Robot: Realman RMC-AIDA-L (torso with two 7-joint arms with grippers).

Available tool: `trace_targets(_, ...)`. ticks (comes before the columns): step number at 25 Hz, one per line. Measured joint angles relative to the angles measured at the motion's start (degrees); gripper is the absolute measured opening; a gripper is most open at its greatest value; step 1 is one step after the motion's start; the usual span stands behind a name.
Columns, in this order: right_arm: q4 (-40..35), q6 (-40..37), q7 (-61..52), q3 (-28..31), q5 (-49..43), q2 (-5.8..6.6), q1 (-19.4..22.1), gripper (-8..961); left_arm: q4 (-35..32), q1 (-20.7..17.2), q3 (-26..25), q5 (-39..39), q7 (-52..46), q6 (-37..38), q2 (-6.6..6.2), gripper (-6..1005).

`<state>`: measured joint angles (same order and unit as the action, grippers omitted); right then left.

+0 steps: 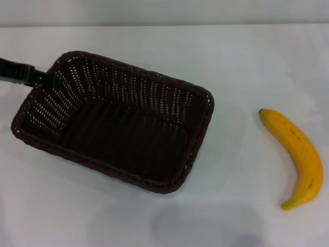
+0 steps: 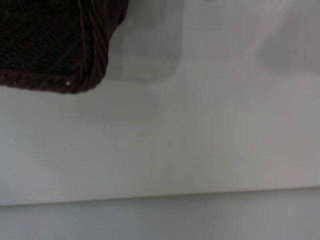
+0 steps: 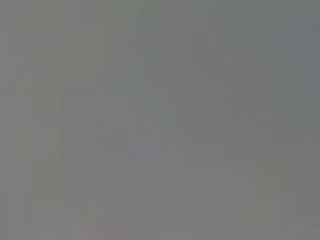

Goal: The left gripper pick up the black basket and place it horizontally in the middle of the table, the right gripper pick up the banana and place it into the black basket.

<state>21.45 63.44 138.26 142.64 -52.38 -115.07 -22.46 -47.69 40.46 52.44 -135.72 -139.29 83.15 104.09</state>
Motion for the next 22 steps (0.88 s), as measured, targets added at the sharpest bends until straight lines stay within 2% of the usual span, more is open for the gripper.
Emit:
trace_targets(5, -0.30, -0.15, -0.09, -0.22, 0.00, -0.06, -0.65, 854, 1.15, -0.18, 0.64, -0.07, 1.16, -0.87, 1.46, 887)
trace_targets(17, -0.60, -0.33, -0.04, -0.35, 0.00, -0.15, -0.59, 854, 3.44, 1.90, 3.98, -2.71, 0.10, -0.56, 1.55, 884)
trace_targets(22, -0.63, -0.21, -0.03, -0.35, -0.01, -0.15, -0.41, 854, 3.25, 2.00, 4.38, -2.80, -0.29, -0.44, 1.62, 691)
